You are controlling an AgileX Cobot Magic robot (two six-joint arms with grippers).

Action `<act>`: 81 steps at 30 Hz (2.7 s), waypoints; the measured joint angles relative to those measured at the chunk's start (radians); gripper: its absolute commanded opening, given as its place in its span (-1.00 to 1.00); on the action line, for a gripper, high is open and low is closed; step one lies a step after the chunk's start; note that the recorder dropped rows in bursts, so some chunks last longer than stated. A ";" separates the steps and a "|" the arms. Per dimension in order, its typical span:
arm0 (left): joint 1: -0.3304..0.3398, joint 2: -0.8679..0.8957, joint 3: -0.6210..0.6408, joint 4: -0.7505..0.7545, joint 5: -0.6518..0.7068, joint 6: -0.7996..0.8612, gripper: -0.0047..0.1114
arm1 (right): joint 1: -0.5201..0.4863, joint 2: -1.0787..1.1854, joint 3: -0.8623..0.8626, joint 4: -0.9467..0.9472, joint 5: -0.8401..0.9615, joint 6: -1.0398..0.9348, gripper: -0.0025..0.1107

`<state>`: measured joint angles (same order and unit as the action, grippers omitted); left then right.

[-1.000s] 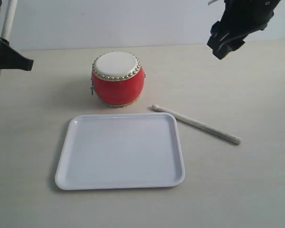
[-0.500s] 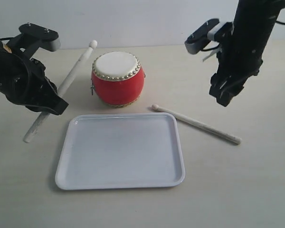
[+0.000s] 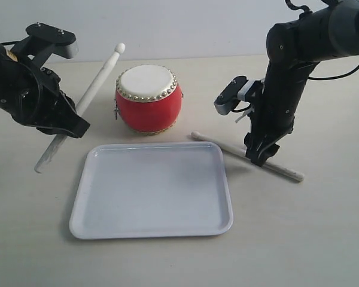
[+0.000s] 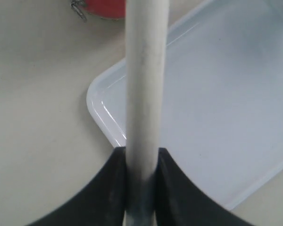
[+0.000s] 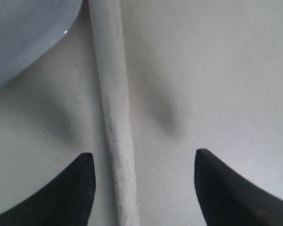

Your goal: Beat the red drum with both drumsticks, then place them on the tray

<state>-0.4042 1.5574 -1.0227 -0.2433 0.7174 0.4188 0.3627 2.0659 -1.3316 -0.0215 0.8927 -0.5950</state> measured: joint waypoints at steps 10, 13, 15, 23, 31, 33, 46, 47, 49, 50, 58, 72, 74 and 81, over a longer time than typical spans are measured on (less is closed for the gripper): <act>0.000 0.000 -0.013 0.000 -0.006 0.000 -0.92 | 0.000 0.011 0.000 0.015 0.052 -0.025 -0.01; 0.000 0.000 -0.013 0.000 -0.006 0.000 -0.92 | 0.000 0.011 0.000 0.033 0.058 -0.029 -0.01; 0.000 0.000 -0.013 0.000 -0.006 0.000 -0.92 | 0.000 0.011 0.000 0.047 0.058 -0.038 -0.01; 0.000 0.000 -0.013 0.000 -0.006 0.000 -0.92 | 0.000 0.011 0.000 0.070 0.060 -0.041 -0.01; 0.000 0.000 -0.013 0.000 -0.006 0.000 -0.92 | 0.000 0.011 0.000 0.072 0.062 -0.041 -0.01; 0.000 0.000 -0.013 0.000 -0.006 0.000 -0.92 | 0.000 0.011 0.000 0.072 0.062 -0.041 -0.01; 0.000 0.000 -0.013 0.000 -0.006 0.000 -0.92 | 0.000 0.043 0.000 0.009 0.078 -0.008 -0.32; 0.000 0.000 -0.013 0.000 -0.006 0.000 -0.92 | 0.000 0.043 0.000 0.009 0.078 -0.008 -0.39; 0.000 0.000 -0.013 0.000 -0.006 0.000 -0.92 | 0.000 0.045 0.000 0.009 0.078 -0.008 -0.57; 0.000 0.000 -0.013 0.000 -0.006 0.000 -0.92 | 0.000 0.045 0.000 0.009 0.078 -0.006 -0.64; 0.000 0.000 -0.013 0.000 -0.006 0.000 -0.92 | 0.000 0.045 0.000 0.009 0.080 0.006 -0.96; 0.000 0.000 -0.013 0.013 0.011 0.012 -0.92 | 0.000 -0.086 -0.099 -0.061 0.152 0.121 -0.96; 0.000 0.000 -0.015 0.030 0.011 0.015 -0.92 | 0.000 -0.103 -0.152 -0.061 0.213 0.126 -0.96; 0.009 0.051 -0.138 0.054 0.065 0.017 -0.92 | 0.000 -0.117 -0.314 -0.033 0.277 0.256 -0.96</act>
<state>-0.3955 1.6084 -1.1605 -0.1893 0.7821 0.4353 0.3627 1.9486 -1.6458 -0.0542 1.1696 -0.3395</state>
